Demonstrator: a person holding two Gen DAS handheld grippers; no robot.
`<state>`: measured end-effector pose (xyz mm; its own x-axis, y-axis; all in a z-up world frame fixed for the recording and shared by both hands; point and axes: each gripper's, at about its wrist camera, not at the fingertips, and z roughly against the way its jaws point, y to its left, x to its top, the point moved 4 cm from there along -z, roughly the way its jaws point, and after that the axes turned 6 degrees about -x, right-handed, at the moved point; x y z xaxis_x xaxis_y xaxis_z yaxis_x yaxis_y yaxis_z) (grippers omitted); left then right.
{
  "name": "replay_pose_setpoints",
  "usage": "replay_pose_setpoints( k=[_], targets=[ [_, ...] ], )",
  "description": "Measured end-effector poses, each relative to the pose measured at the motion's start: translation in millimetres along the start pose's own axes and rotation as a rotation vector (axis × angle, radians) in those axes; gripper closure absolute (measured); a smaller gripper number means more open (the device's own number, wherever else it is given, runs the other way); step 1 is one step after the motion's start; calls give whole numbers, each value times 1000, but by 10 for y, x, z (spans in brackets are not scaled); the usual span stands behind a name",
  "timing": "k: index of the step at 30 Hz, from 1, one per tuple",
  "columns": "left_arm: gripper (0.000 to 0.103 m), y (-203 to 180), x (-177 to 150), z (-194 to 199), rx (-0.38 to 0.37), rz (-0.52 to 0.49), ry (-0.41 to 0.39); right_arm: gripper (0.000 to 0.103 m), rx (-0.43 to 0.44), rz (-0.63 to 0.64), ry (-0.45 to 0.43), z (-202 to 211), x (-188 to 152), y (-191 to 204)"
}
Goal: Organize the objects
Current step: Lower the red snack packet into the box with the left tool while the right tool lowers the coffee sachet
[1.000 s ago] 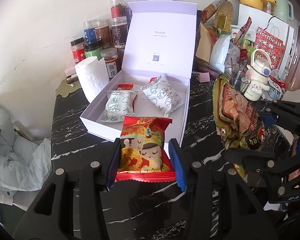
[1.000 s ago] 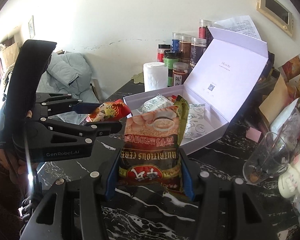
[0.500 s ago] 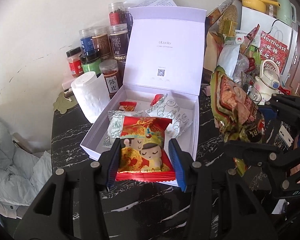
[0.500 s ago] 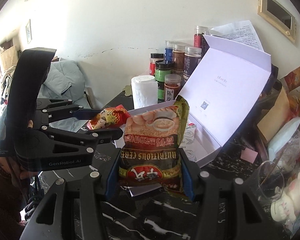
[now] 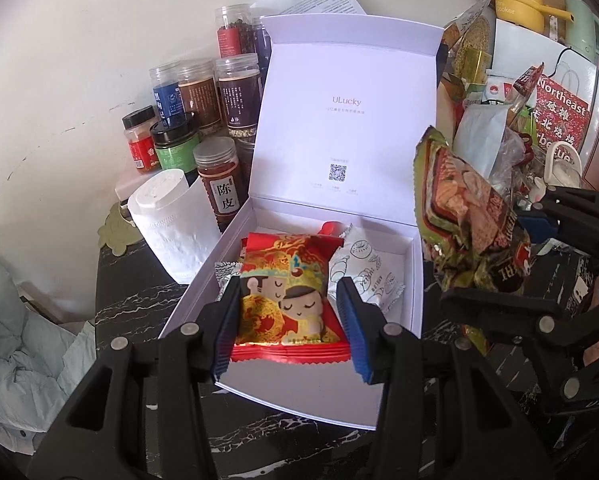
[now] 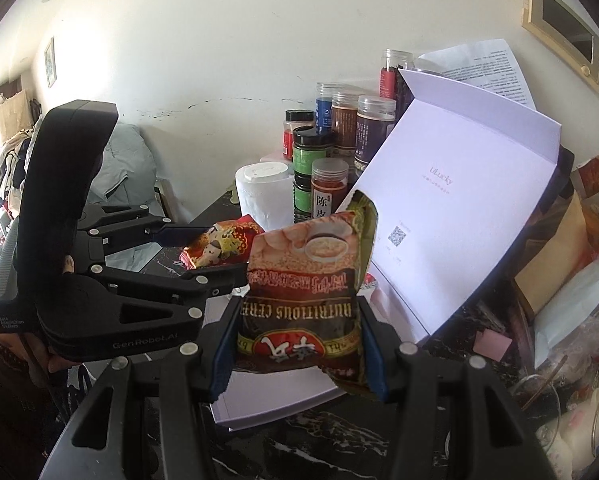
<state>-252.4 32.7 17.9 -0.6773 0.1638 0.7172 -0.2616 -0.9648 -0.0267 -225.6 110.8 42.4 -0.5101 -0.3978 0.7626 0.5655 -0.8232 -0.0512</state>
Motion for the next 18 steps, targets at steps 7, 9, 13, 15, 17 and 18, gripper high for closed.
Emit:
replay_pose_setpoints(
  k=[7, 9, 13, 15, 17, 18],
  targets=[
    [58, 125, 15, -260, 23, 29, 12, 49, 13, -7, 16, -242, 76, -76],
    [58, 162, 13, -342, 26, 33, 22, 49, 15, -6, 21, -305, 93, -93],
    [58, 247, 15, -490, 33, 44, 40, 49, 19, 0, 29, -429, 132, -122],
    [58, 275, 27, -540, 39, 38, 46, 49, 22, 3, 32, -496, 150, -138],
    [58, 309, 53, -575, 50, 32, 46, 49, 24, 2, 34, -552, 173, -151],
    [58, 328, 68, -591, 54, 29, 46, 49, 26, 2, 34, -581, 185, -156]
  ],
)
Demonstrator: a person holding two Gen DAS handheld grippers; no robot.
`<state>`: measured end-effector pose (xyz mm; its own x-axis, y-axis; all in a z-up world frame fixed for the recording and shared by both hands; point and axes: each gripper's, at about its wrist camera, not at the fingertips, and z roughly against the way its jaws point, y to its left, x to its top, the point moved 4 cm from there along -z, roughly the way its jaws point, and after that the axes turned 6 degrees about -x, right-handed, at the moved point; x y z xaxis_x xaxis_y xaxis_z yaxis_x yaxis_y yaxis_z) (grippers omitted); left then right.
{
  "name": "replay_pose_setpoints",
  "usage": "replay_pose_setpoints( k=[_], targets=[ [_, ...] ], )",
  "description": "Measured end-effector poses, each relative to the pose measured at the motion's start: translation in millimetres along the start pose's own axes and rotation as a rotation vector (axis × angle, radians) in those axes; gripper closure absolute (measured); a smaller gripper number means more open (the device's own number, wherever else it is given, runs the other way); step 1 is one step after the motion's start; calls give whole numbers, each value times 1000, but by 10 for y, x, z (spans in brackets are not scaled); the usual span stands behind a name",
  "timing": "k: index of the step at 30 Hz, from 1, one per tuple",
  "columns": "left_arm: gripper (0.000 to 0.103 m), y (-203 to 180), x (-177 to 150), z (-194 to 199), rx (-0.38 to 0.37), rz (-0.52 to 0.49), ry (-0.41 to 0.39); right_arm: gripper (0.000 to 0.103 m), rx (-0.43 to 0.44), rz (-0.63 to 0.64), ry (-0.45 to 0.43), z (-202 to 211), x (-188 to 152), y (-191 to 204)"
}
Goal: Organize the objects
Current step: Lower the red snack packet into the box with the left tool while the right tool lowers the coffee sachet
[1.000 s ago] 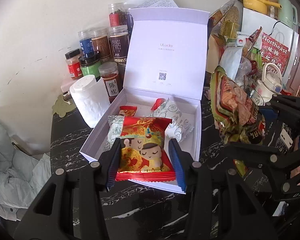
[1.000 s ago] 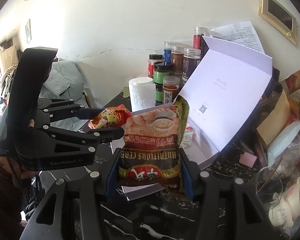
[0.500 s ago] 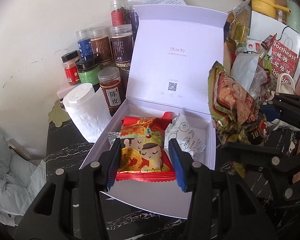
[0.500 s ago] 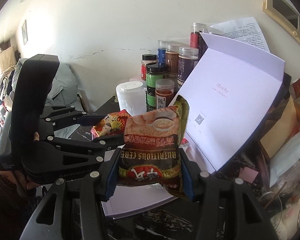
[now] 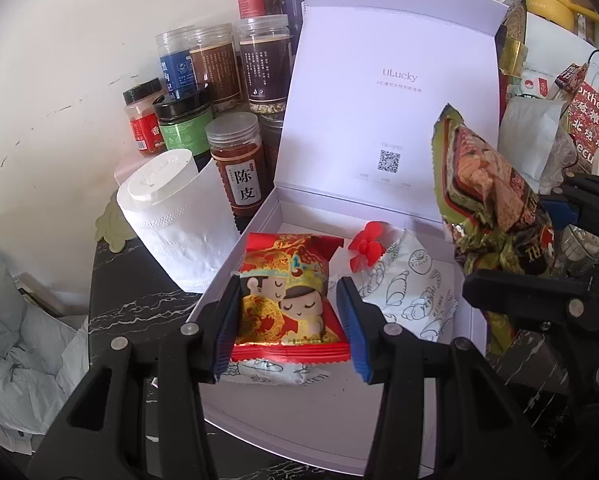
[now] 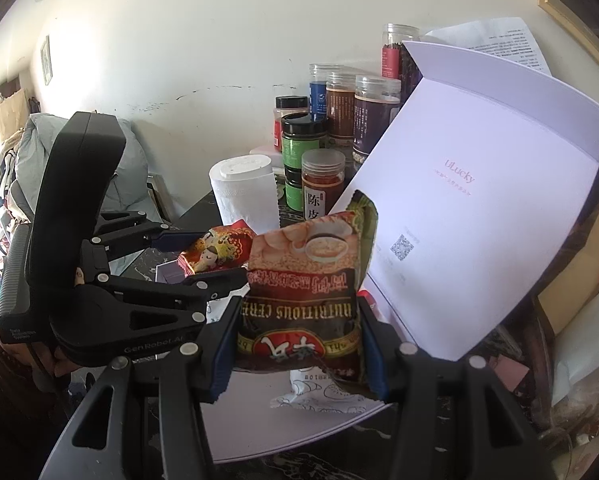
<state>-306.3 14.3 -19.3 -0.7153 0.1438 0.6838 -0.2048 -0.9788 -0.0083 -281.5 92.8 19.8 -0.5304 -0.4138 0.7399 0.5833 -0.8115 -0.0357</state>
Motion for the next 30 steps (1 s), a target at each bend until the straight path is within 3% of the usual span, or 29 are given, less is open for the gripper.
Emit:
replay_pose_setpoints(
  k=[8, 14, 30],
  targets=[
    [58, 102, 58, -176, 28, -16, 18, 49, 23, -11, 4, -218, 11, -58],
    [58, 94, -14, -409, 22, -20, 71, 49, 40, -8, 77, -448, -123, -105],
    [58, -10, -120, -582, 10, -68, 131, 49, 94, 36, 146, -655, -292, -33]
  ],
)
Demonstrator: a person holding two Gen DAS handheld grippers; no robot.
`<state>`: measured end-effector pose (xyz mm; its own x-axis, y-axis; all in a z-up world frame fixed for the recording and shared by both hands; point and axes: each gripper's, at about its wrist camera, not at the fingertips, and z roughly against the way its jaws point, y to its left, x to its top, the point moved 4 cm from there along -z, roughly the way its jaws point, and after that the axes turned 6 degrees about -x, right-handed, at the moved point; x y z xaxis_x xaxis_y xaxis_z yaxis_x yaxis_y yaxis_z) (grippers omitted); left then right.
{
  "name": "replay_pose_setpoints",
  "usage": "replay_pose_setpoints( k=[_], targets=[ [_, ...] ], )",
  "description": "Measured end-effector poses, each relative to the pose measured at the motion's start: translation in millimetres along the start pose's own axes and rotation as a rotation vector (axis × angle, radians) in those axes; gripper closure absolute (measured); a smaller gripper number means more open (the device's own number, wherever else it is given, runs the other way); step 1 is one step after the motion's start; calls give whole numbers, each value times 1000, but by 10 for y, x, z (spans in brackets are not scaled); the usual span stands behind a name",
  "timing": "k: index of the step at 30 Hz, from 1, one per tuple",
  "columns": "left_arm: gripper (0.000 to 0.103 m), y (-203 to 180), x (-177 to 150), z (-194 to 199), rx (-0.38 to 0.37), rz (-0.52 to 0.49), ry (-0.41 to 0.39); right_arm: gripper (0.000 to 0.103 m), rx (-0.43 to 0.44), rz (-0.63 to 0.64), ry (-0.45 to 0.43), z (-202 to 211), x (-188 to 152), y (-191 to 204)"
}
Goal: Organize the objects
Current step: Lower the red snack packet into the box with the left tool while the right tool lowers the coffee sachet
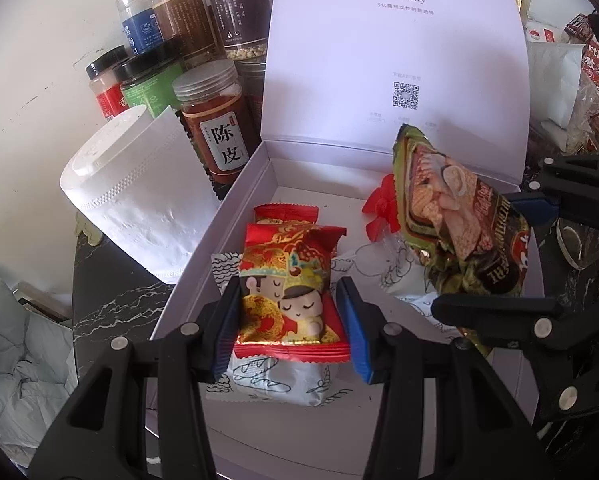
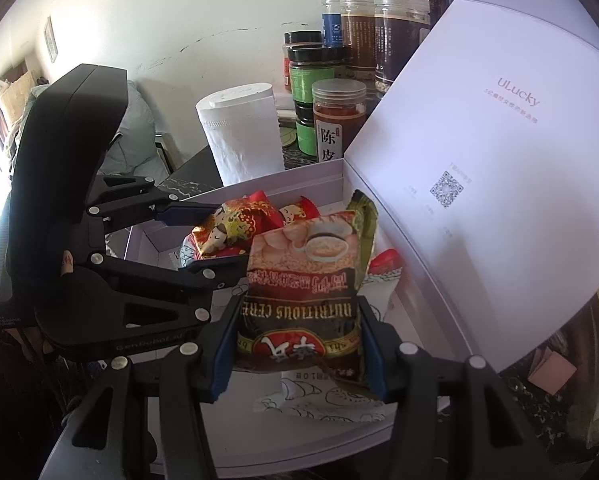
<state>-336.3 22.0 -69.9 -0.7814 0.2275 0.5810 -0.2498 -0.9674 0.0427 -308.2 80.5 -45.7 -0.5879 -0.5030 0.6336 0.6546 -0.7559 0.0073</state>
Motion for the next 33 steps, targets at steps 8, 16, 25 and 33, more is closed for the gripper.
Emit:
replay_pose_setpoints(
  k=[8, 16, 25, 33],
  targets=[
    [58, -93, 12, 82, -25, -8, 3, 49, 26, 31, 1, 84, -54, 62],
    [58, -142, -79, 85, -18, -13, 19, 49, 45, 47, 10, 122, -157, 148],
    [58, -138, -191, 127, -4, 7, 23, 49, 48, 70, 32, 127, -197, 218],
    [58, -131, -298, 160, 22, 32, 39, 49, 70, 70, 59, 104, -216, 255]
  ],
)
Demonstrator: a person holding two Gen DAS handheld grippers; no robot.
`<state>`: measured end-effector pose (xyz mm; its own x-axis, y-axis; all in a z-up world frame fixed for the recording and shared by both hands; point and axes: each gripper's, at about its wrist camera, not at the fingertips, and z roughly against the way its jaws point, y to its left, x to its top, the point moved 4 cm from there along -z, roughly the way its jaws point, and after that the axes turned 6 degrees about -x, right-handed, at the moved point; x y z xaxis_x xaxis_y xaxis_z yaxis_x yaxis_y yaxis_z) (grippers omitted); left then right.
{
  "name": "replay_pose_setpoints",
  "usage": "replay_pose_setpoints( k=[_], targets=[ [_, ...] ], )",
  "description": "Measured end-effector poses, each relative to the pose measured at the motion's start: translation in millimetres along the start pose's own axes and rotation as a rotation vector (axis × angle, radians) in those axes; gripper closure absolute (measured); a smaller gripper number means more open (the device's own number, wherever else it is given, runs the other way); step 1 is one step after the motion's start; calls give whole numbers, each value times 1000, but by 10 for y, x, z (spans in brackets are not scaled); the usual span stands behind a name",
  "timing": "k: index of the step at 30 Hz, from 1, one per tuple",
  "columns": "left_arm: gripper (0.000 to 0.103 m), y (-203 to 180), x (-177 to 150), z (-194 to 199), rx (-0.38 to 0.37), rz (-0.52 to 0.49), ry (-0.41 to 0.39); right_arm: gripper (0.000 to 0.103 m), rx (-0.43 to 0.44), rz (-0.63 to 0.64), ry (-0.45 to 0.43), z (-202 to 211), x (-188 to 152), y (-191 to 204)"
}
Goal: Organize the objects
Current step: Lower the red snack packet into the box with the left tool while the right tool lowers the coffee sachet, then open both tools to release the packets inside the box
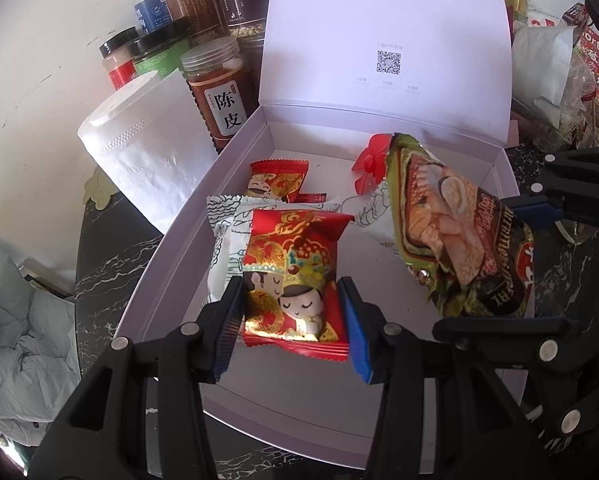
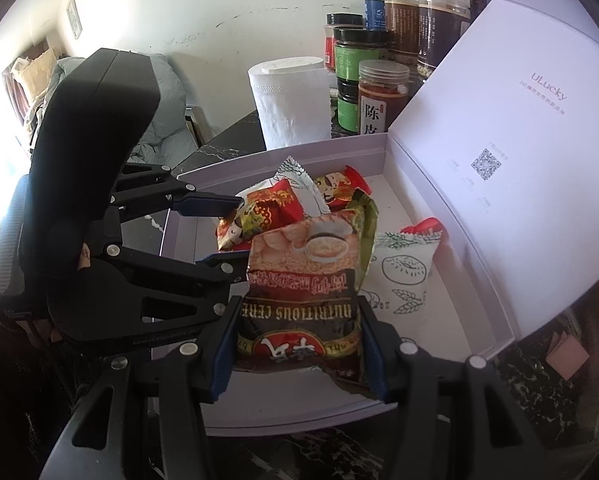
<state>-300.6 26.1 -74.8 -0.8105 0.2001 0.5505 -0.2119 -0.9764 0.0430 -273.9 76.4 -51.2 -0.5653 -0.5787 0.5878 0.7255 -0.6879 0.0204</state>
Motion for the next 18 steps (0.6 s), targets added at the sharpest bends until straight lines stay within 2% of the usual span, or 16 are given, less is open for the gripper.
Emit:
replay_pose_setpoints(
  k=[13, 18],
  targets=[
    [58, 23, -64, -27, -23, 31, 24, 48, 3, 11, 29, -4, -21, 18],
    [58, 47, -62, -21, -45, 44, 23, 44, -11, 13, 29, 18, -16, 12]
  ],
)
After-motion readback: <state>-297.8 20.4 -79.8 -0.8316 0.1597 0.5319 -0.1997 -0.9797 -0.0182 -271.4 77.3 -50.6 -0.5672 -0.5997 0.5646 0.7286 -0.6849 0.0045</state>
